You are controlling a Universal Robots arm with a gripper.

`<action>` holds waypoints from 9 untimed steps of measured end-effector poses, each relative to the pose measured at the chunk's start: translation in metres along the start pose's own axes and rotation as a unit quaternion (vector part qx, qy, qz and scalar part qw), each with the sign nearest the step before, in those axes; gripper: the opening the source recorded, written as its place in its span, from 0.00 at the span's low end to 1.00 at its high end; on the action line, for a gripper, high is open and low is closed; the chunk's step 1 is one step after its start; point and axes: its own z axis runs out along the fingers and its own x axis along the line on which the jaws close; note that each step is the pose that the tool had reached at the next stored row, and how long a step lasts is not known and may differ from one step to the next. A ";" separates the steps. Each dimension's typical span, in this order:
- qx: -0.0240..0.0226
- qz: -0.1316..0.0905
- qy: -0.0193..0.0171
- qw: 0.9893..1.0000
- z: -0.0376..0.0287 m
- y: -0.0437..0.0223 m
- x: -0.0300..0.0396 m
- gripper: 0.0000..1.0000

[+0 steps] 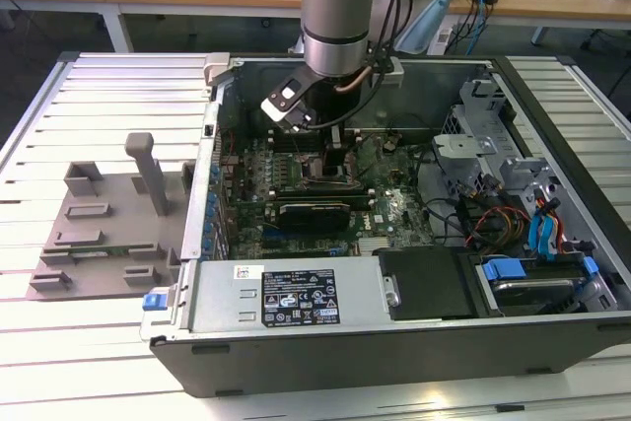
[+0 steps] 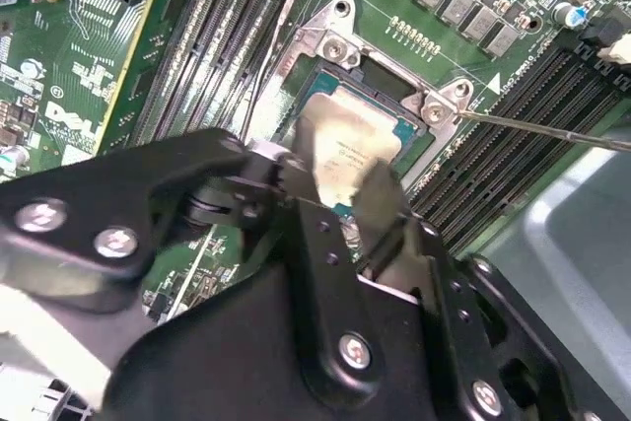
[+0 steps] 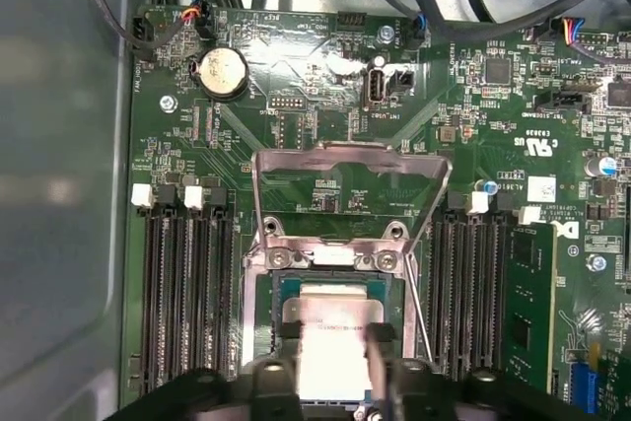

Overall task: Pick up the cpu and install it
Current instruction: 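Place the cpu into insertion slot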

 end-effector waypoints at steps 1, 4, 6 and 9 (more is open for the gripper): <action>0.000 0.000 -0.001 1.000 -0.0002 -0.0005 0.0000 0.33; -0.001 0.000 -0.002 1.000 -0.0004 -0.0027 0.0001 0.11; -0.001 0.000 -0.002 1.000 0.0004 -0.0049 0.0001 0.11; -0.001 0.000 -0.002 1.000 0.0039 -0.0050 0.0002 0.11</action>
